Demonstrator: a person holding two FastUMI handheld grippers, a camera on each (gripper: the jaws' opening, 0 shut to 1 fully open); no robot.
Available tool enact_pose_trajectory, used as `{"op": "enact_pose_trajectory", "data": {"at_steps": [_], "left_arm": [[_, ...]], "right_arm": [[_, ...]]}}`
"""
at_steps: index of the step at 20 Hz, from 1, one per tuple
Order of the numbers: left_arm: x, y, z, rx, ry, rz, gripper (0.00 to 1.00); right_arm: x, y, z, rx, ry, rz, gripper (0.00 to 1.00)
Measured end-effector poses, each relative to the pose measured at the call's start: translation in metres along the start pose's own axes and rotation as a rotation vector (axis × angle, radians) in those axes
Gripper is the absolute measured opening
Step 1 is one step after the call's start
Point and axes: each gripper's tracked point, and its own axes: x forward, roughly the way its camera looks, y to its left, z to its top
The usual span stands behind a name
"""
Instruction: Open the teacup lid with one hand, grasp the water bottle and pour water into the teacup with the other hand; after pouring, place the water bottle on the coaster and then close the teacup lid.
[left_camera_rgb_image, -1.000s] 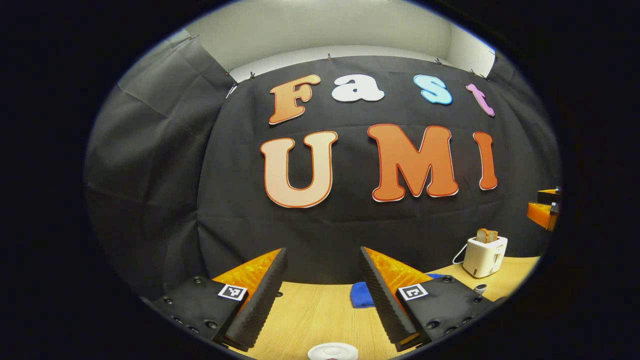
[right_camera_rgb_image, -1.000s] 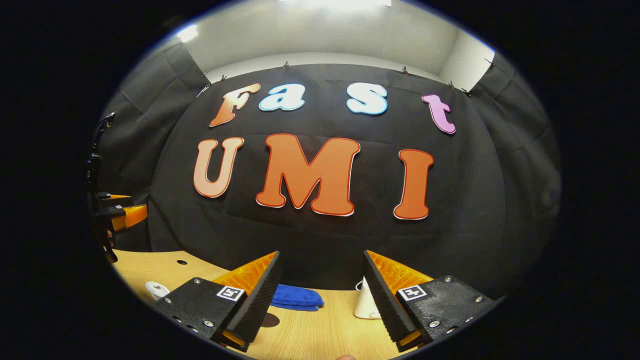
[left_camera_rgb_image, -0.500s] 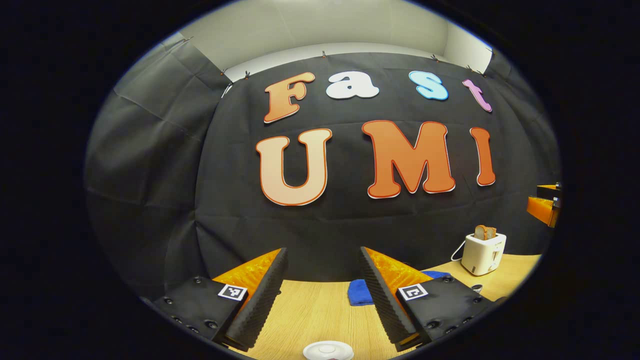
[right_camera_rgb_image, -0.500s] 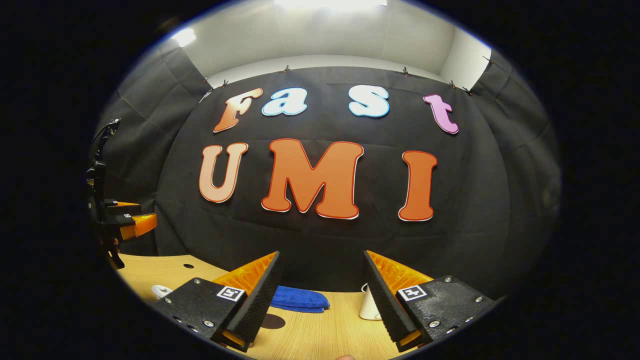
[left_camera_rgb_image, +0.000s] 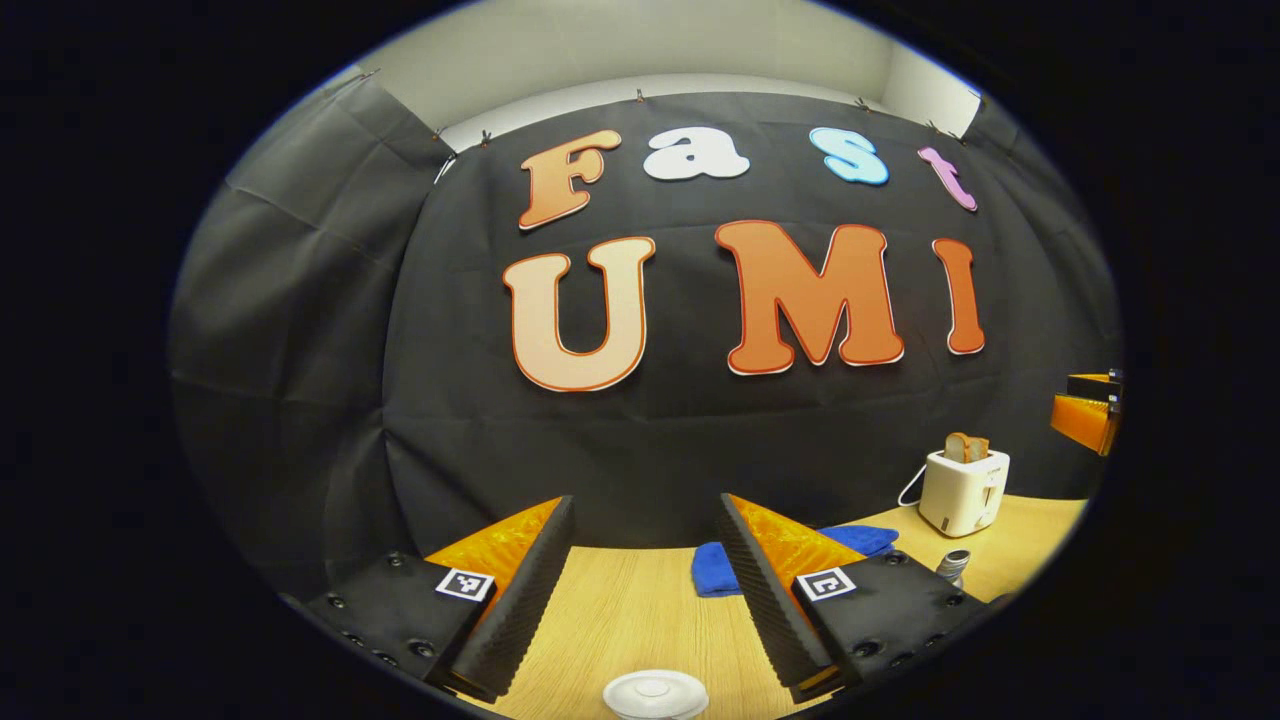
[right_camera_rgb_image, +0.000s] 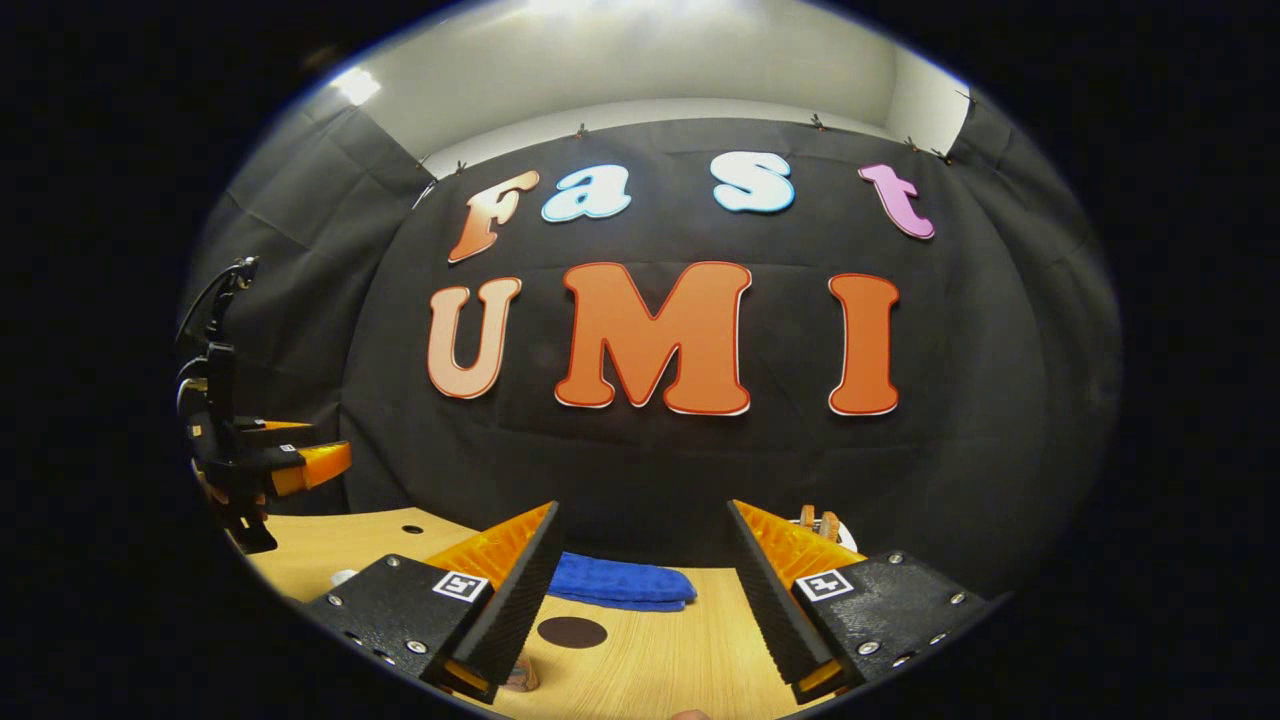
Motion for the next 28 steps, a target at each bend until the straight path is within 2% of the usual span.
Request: {"op": "enact_pose_trajectory", "data": {"at_steps": [4, 5, 7, 9, 10, 11, 12, 14, 16, 17, 18, 19, 20, 21, 22, 23, 25, 26, 28], "left_arm": [[0.001, -0.001, -0.02, 0.009, 0.045, 0.0, 0.98], [0.001, -0.001, -0.027, 0.011, 0.057, -0.002, 0.91], [0.0, -0.003, -0.039, 0.009, 0.079, -0.01, 0.94], [-0.002, -0.005, -0.057, 0.01, 0.115, -0.019, 0.91], [-0.004, -0.005, -0.072, 0.021, 0.14, -0.028, 0.94], [-0.006, -0.007, -0.081, 0.03, 0.156, -0.036, 0.92], [-0.007, -0.008, -0.092, 0.034, 0.18, -0.045, 0.95], [-0.009, -0.002, -0.111, 0.031, 0.23, -0.041, 0.95], [-0.011, 0.0, -0.13, 0.016, 0.282, -0.045, 0.97], [-0.016, -0.001, -0.144, 0.013, 0.322, -0.057, 0.91], [-0.018, 0.0, -0.151, 0.017, 0.346, -0.059, 0.97], [-0.02, 0.002, -0.159, 0.023, 0.37, -0.058, 0.97], [-0.019, 0.004, -0.166, 0.027, 0.385, -0.06, 0.92], [-0.02, 0.003, -0.171, 0.029, 0.401, -0.063, 0.97], [-0.021, 0.004, -0.179, 0.029, 0.422, -0.067, 0.96], [-0.021, 0.005, -0.186, 0.031, 0.441, -0.069, 0.94], [-0.021, 0.007, -0.197, 0.038, 0.47, -0.067, 0.81], [-0.022, 0.005, -0.203, 0.042, 0.483, -0.067, 0.85], [-0.023, 0.005, -0.207, 0.048, 0.498, -0.07, 0.75]], "right_arm": [[-0.012, 0.028, -0.02, -0.025, 0.03, 0.085, 0.96], [-0.015, 0.036, -0.025, -0.023, 0.038, 0.113, 0.96], [-0.019, 0.047, -0.035, -0.017, 0.057, 0.149, 0.96], [-0.024, 0.056, -0.048, -0.016, 0.081, 0.18, 0.96], [-0.027, 0.067, -0.059, -0.015, 0.108, 0.217, 0.96], [-0.029, 0.075, -0.066, -0.016, 0.124, 0.244, 0.96], [-0.03, 0.081, -0.073, -0.017, 0.136, 0.263, 0.96], [-0.033, 0.091, -0.084, -0.02, 0.162, 0.302, 0.96], [-0.034, 0.101, -0.096, -0.036, 0.188, 0.33, 0.96], [-0.032, 0.104, -0.104, -0.05, 0.2, 0.339, 0.96], [-0.032, 0.108, -0.111, -0.056, 0.217, 0.344, 0.96], [-0.031, 0.11, -0.118, -0.054, 0.233, 0.35, 0.96], [-0.031, 0.112, -0.126, -0.05, 0.25, 0.355, 0.96], [-0.031, 0.114, -0.131, -0.045, 0.268, 0.359, 0.96], [-0.029, 0.116, -0.137, -0.042, 0.288, 0.364, 0.96], [-0.028, 0.119, -0.143, -0.04, 0.303, 0.372, 0.96], [-0.028, 0.123, -0.151, -0.041, 0.321, 0.385, 0.96], [-0.027, 0.124, -0.153, -0.043, 0.328, 0.388, 0.96], [-0.027, 0.125, -0.158, -0.046, 0.341, 0.395, 0.96]]}}
